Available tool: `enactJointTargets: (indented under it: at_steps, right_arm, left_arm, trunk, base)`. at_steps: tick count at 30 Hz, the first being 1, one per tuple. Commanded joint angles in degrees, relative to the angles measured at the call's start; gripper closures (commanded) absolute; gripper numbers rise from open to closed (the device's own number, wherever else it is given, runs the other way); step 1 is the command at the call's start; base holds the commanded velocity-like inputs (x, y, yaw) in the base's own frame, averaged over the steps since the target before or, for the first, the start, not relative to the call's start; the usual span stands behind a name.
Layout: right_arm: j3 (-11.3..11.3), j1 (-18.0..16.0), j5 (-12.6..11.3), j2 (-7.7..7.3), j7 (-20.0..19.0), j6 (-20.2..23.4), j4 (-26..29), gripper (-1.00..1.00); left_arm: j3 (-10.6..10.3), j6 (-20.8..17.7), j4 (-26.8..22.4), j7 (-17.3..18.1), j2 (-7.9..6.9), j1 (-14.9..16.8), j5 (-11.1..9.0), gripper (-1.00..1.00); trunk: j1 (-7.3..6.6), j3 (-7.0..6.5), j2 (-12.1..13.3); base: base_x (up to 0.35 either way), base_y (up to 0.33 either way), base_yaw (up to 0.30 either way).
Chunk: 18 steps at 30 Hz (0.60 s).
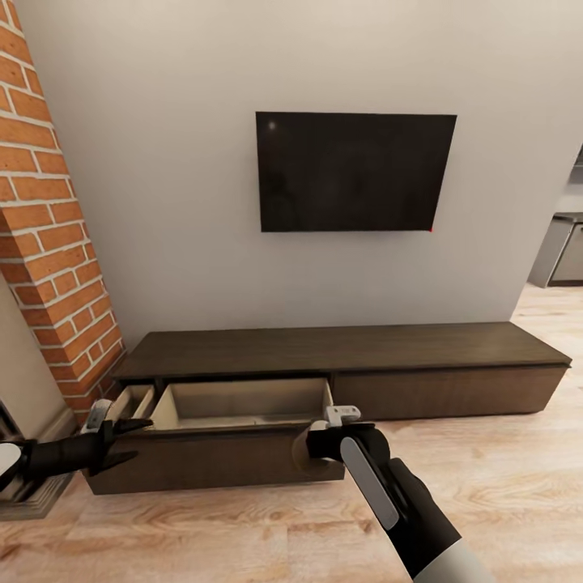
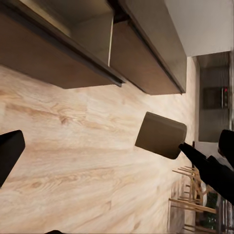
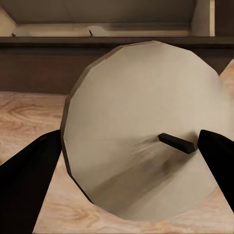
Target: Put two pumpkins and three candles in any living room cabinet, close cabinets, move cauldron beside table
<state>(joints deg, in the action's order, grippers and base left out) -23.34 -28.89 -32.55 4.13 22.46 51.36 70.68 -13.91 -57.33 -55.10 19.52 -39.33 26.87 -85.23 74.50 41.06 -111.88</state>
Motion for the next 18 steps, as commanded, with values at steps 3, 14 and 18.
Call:
enactJointTargets:
  at_steps: [3,14,18]
  right_arm:
    - [0.0,0.0,-1.4,-0.07,0.7,0.1,0.3,1.00]
    - [0.0,-0.1,-1.7,-0.15,0.7,0.1,1.0,1.00]
    - [0.0,-0.1,-1.7,-0.16,0.6,0.1,1.0,1.00]
  left_arm:
    - [-0.2,0.0,0.0,0.6,-0.18,0.0,-0.2,-1.00]
    - [-0.2,0.0,0.3,0.6,-0.22,-0.1,-0.5,-1.00]
    - [-0.2,0.0,0.3,0.6,-0.20,-0.1,-0.5,-1.00]
  trunk:
    - [0.02,0.06,0.0]
    - [0.02,0.06,0.0]
    - [0.02,0.06,0.0]
  base:
    - [0.277,0.180,0.000]
    - [0.281,0.218,0.000]
    - [0.285,0.203,0.000]
